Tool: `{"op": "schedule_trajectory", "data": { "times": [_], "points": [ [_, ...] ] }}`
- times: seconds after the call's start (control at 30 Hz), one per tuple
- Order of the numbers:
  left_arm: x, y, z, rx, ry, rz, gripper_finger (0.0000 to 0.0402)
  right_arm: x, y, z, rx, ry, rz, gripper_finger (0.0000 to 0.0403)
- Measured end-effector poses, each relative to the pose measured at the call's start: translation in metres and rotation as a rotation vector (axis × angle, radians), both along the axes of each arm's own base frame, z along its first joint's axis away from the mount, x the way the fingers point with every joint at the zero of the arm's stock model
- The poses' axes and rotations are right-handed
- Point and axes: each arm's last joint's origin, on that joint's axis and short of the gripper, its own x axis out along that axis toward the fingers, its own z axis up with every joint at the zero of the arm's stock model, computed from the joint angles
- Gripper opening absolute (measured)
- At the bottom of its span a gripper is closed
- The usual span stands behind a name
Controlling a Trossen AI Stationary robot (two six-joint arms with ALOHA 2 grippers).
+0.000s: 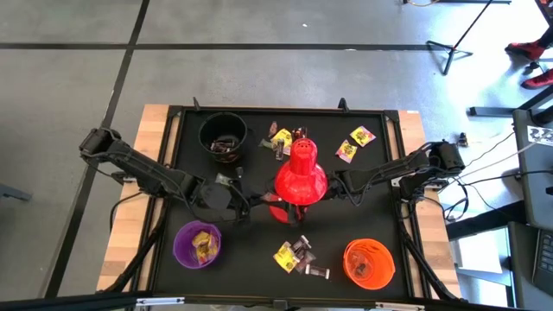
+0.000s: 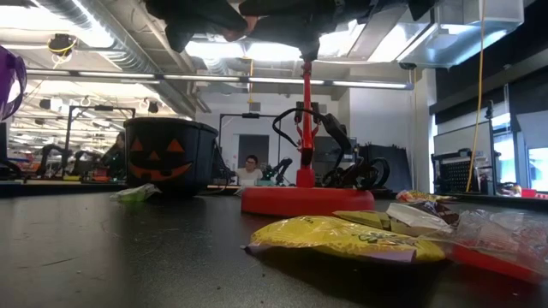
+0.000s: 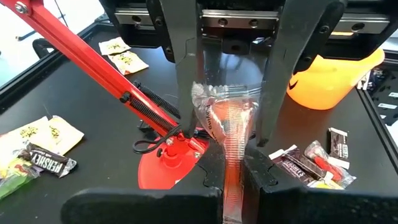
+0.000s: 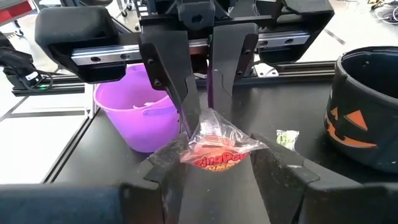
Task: Organize candy in baskets
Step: Put the orange gummy into the orange bucket
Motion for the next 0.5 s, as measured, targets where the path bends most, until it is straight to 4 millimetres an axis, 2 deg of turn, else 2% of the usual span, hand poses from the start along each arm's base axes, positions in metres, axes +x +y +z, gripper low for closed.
{"op": "schedule_trajectory", "data": {
  "times": [0.3,0.5],
  "points": [
    [-0.0003,-0.0013,-0.0002,-0.013,0.001,-0.01,0.0011,-0.0002,0.0015,0.0001,-0.007,-0.002,0.059,0.0066],
    [-0.0003,-0.0023,-0.0002,-0.043,0.001,-0.028,0.0069,-0.0003,0.0022,0.0002,-0.005,-0.002,0.081,0.0033]
  ]
}}
